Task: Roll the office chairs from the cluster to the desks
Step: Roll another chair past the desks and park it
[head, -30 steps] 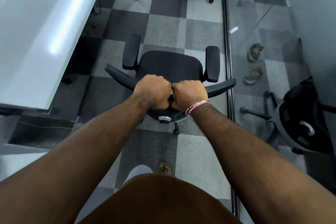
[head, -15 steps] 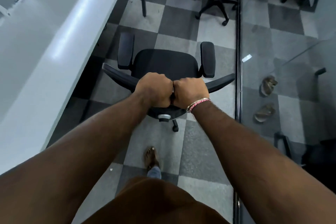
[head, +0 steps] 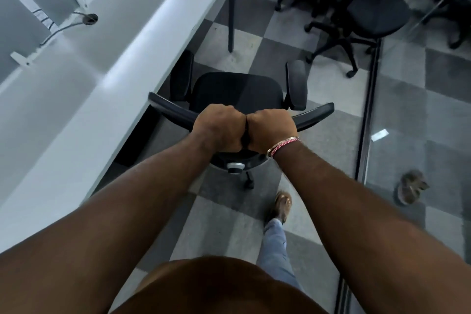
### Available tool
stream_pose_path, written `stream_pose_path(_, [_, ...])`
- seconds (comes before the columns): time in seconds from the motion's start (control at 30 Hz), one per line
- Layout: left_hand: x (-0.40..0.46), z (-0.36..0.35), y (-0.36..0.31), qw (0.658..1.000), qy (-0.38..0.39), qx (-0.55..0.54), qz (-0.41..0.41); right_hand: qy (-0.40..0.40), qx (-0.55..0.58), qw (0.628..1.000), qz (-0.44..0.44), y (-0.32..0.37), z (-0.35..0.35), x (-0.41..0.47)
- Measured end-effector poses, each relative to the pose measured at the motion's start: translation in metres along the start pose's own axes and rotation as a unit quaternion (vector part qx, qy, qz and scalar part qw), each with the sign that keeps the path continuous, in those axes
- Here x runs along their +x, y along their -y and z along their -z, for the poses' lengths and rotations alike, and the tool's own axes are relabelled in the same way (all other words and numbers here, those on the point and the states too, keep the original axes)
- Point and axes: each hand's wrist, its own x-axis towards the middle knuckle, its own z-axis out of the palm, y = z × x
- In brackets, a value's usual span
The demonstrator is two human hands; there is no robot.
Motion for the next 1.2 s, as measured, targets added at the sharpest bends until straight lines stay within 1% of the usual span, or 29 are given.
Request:
stream_pose_path(0.17, [0.085, 0.011, 0.019, 0.997, -0.001, -0.011, 0.071, -0.006, -0.004, 0.998, 0.064, -0.07, -0.002, 0.074])
stream_pose_path(0.3, [0.159, 0.033, 0.031, 0.991, 0.008, -0.04, 0.13, -0.011, 0.006, 0.992, 0.128, -0.134, 0.001, 0.142])
stream_pose_path(0.43, [0.22, 0.043, 0.043, 0.982, 0.018, -0.051, 0.181, -0.014, 0.004, 0.985, 0.174, -0.181, -0.004, 0.201])
stream_pose_path(0.63, [0.3, 0.055, 0.076, 0.975, -0.009, -0.056, 0.214, -0.039, -0.007, 0.974, 0.225, -0.235, -0.008, 0.289])
stream_pose_path(0.77, [0.36, 0.062, 0.109, 0.964, -0.027, -0.066, 0.255, -0.035, -0.023, 0.967, 0.252, -0.267, -0.008, 0.36])
stream_pose_path(0.97, [0.447, 0.088, 0.11, 0.94, -0.028, -0.151, 0.303, -0.041, -0.062, 0.95, 0.302, -0.343, -0.014, 0.433])
stream_pose_path(1.07, [0.482, 0.093, 0.123, 0.93, -0.029, -0.159, 0.329, -0.043, -0.065, 0.941, 0.329, -0.365, -0.011, 0.469])
stream_pose_path(1.2, [0.518, 0.1, 0.13, 0.93, -0.016, -0.152, 0.333, -0.049, -0.06, 0.931, 0.357, -0.391, -0.015, 0.501])
